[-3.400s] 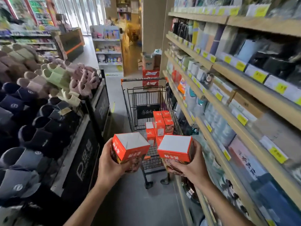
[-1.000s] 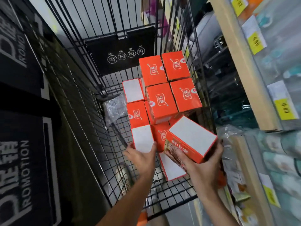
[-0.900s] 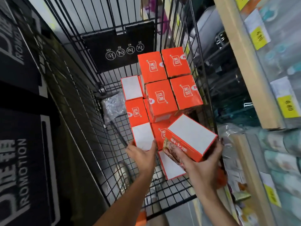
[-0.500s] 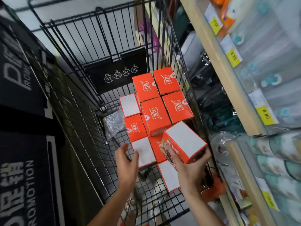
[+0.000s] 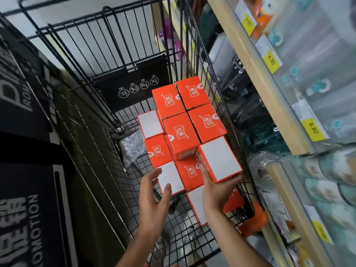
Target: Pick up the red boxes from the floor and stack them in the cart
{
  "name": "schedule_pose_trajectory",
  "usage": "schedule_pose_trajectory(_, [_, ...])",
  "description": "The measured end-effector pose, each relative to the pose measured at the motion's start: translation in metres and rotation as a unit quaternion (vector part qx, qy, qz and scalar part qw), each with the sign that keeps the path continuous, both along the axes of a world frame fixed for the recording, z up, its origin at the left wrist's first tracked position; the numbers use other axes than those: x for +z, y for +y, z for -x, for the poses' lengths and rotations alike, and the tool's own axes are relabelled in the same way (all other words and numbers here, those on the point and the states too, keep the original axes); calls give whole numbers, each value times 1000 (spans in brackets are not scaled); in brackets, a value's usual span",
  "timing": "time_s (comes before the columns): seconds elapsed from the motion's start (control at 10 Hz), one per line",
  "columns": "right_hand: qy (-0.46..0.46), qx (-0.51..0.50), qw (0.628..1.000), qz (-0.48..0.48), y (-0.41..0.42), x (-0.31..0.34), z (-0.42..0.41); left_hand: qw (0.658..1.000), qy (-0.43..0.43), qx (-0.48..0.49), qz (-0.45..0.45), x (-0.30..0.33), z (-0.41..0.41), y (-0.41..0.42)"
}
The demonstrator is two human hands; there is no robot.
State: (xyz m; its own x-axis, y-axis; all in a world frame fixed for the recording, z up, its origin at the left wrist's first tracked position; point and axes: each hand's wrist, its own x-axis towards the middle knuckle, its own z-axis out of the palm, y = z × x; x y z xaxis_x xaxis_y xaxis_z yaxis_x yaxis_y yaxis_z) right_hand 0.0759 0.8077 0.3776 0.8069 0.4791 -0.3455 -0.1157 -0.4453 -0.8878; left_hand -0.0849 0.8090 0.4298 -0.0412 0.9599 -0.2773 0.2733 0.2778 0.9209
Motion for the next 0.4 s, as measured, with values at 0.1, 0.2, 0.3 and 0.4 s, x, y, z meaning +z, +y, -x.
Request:
schedule_pose_trajectory(0.1, [-3, 8, 999, 41, -5, -5, 0, 1000, -8, -8, 8, 12, 1, -2])
schedule_pose_trajectory(0.2, [-2, 58, 994, 90, -7, 20, -2, 999, 17, -40, -4, 45, 11, 5])
schedule_pose_trajectory(0.3, [6, 70, 993, 92, -10, 51, -3, 997, 40, -57, -14, 75, 21, 16])
schedule_pose_trajectory(0.4, [-16, 92, 993, 74, -20, 106, -4, 991, 75, -104, -41, 131, 33, 29])
